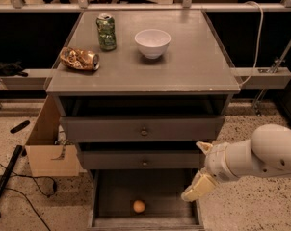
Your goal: Pick orange from bottom drawer and place on counter
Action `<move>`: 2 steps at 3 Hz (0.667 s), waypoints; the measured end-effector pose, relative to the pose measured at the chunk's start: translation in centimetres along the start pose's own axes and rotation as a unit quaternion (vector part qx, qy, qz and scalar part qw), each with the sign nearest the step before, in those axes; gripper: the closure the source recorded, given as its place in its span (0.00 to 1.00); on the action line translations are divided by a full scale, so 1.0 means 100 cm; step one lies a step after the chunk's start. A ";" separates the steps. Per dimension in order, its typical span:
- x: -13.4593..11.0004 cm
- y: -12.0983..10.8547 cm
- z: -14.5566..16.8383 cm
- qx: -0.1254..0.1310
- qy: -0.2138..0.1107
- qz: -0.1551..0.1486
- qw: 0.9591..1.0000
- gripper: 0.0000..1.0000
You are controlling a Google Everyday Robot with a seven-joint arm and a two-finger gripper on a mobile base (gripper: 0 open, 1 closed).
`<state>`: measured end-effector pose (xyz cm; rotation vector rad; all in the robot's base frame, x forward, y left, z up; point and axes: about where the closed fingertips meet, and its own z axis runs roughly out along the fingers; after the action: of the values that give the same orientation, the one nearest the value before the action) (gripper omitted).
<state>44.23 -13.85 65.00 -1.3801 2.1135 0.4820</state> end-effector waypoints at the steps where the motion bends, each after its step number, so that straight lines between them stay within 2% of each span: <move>1: 0.020 0.011 0.041 -0.017 0.007 -0.010 1.000 0.00; 2: 0.068 0.016 0.105 -0.038 0.014 -0.008 0.999 0.00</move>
Offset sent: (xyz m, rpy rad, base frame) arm -0.0124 0.0217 -0.2078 0.0169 0.1155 0.0765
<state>43.42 -11.99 52.59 -1.4517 2.1242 0.5445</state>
